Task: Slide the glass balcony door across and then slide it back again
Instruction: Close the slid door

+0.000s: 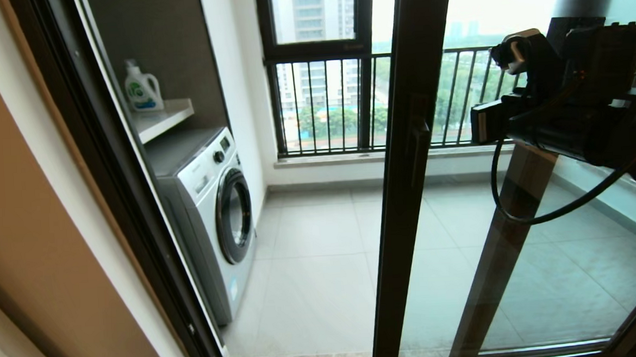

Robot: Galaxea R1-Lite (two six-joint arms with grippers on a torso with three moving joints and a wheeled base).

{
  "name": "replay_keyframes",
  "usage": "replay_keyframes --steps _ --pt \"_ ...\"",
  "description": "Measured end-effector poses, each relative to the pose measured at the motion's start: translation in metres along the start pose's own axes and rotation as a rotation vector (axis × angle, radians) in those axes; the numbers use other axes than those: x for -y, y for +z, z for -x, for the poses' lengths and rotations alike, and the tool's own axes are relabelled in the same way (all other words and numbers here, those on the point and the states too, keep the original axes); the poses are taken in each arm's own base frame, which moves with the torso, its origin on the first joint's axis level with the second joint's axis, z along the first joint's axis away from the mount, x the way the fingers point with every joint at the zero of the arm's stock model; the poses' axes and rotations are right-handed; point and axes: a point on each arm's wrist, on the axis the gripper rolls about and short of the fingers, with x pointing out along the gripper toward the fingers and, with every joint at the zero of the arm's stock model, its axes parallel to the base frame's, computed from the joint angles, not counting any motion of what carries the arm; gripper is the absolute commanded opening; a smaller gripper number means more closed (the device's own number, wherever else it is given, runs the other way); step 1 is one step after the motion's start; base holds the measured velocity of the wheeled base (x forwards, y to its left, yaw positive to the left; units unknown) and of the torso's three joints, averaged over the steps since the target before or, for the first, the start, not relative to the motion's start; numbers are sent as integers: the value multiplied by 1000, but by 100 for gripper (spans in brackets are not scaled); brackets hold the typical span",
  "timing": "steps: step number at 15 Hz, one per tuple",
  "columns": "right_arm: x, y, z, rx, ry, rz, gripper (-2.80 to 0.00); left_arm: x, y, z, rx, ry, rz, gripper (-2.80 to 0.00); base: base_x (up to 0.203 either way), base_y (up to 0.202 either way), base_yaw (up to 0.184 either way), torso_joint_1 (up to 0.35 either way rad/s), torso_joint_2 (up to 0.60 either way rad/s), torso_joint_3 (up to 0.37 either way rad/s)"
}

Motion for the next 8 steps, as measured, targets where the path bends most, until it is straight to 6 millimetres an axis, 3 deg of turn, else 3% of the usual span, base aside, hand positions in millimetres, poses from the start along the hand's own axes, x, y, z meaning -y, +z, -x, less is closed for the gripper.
replay_keyframes --steps 4,8 --pt "-20 13 7 -25 42 12 -280 0 0 0 0 0 1 -280 0 0 0 0 0 0" --pt "-23 8 2 -64 42 -100 -280 0 0 0 0 0 0 -280 0 0 0 0 0 0"
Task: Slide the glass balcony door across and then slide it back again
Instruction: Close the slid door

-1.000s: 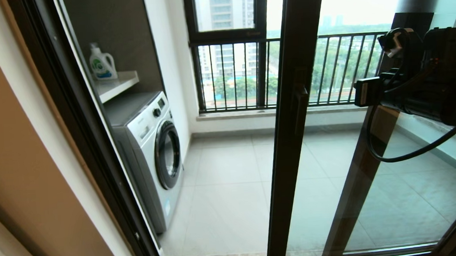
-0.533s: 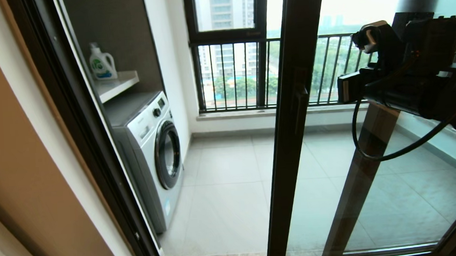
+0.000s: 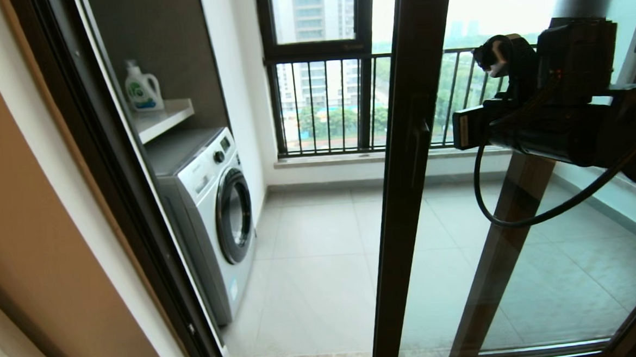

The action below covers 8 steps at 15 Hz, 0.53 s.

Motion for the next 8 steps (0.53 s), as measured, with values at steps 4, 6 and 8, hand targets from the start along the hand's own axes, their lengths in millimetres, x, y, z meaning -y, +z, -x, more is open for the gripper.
replay_keyframes --steps 4,6,8 --pt "8 -10 -7 -59 -28 31 -280 0 0 0 0 0 0 -280 0 0 0 0 0 0" --pt "6 -13 -10 -74 -22 39 -280 0 0 0 0 0 0 -280 0 0 0 0 0 0" --pt "3 -17 -16 -87 -12 43 -280 0 0 0 0 0 0 -280 0 0 0 0 0 0"
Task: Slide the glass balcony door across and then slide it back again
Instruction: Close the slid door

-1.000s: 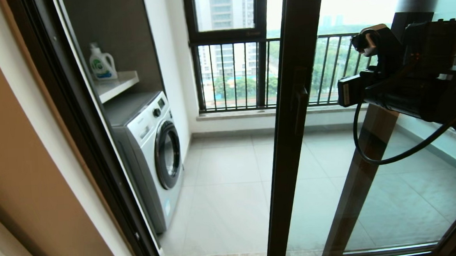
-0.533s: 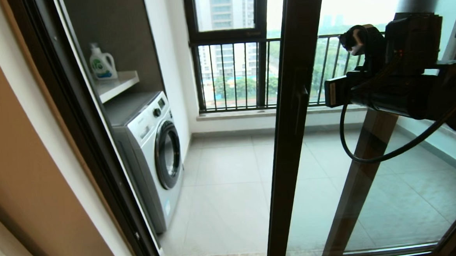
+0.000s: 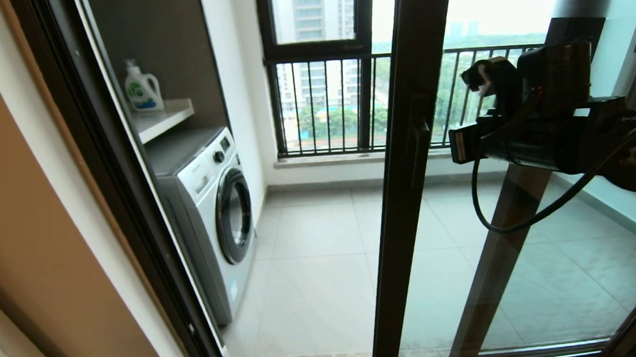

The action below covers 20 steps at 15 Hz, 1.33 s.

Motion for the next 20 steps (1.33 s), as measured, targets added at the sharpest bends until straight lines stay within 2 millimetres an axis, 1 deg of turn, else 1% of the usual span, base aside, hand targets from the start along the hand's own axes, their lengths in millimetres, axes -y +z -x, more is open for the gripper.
replay_keyframes --steps 3,6,8,12,15,20 --pt "-3 1 -15 4 1 -24 -280 0 0 0 0 -1 0 -280 0 0 0 0 0 0" --pt "-7 -2 -33 4 15 -70 -280 0 0 0 0 0 0 -280 0 0 0 0 0 0" --pt "-10 -7 -44 5 17 -69 -280 0 0 0 0 0 0 -280 0 0 0 0 0 0" --pt "-18 -12 -66 99 22 -87 -280 0 0 0 0 0 0 -280 0 0 0 0 0 0" --pt "-25 -17 -72 100 34 -87 -280 0 0 0 0 0 0 -280 0 0 0 0 0 0" --pt "-36 -19 -72 91 56 -82 -280 0 0 0 0 0 0 -280 0 0 0 0 0 0"
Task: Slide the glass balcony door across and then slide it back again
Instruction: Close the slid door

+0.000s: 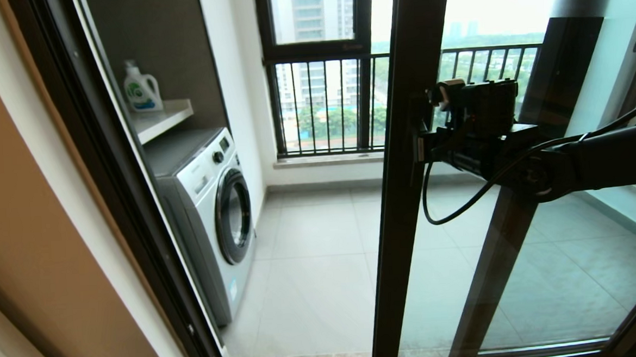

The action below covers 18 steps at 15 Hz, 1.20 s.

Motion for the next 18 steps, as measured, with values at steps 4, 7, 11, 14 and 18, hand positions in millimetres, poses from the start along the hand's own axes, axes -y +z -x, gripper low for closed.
replay_keyframes --steps 4,7,11,14,18 --pt "-10 -1 2 -1 22 4 -280 0 0 0 0 -1 0 -280 0 0 0 0 0 0" --pt "-16 1 4 48 37 -1 -280 0 0 0 0 0 0 -280 0 0 0 0 0 0" --pt "-21 1 5 64 57 -2 -280 0 0 0 0 0 0 -280 0 0 0 0 0 0" --pt "-26 -1 7 57 75 0 -280 0 0 0 0 0 0 -280 0 0 0 0 0 0" --pt "-36 -7 10 38 99 6 -280 0 0 0 0 0 0 -280 0 0 0 0 0 0"
